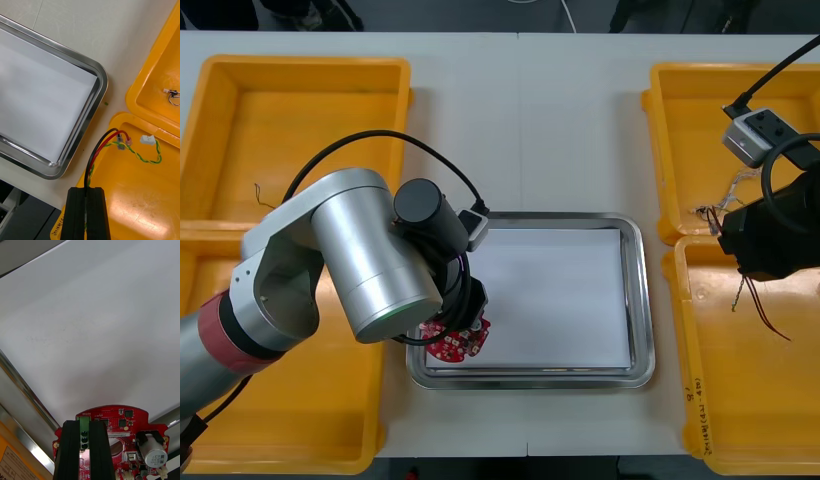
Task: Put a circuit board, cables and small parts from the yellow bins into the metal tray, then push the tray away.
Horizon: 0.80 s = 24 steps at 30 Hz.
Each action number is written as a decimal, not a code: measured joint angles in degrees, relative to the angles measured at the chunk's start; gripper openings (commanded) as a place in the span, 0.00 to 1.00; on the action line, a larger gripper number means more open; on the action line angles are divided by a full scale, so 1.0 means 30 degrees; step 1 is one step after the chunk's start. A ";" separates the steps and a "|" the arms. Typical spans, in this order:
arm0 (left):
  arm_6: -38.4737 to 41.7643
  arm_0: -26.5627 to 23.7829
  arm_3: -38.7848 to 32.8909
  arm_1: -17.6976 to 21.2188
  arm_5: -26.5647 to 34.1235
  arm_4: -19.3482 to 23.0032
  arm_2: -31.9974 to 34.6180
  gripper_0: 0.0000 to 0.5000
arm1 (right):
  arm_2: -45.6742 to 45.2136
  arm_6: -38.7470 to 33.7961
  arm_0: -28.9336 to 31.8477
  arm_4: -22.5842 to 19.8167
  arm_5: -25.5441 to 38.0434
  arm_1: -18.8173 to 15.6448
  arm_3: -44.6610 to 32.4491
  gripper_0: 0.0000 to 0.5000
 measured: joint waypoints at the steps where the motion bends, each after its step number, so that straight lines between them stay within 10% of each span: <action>1: 0.0004 -0.0001 0.0141 0.0000 -0.0175 -0.0056 -0.0122 0.00 | 0.0000 0.0000 0.0000 -0.0002 0.0000 0.0000 -0.0001 0.00; 24: 0.0081 -0.0004 0.2111 -0.0001 -0.2032 -0.0332 -0.1006 0.00 | 0.0001 0.0000 0.0000 -0.0064 0.0000 0.0000 -0.0040 0.00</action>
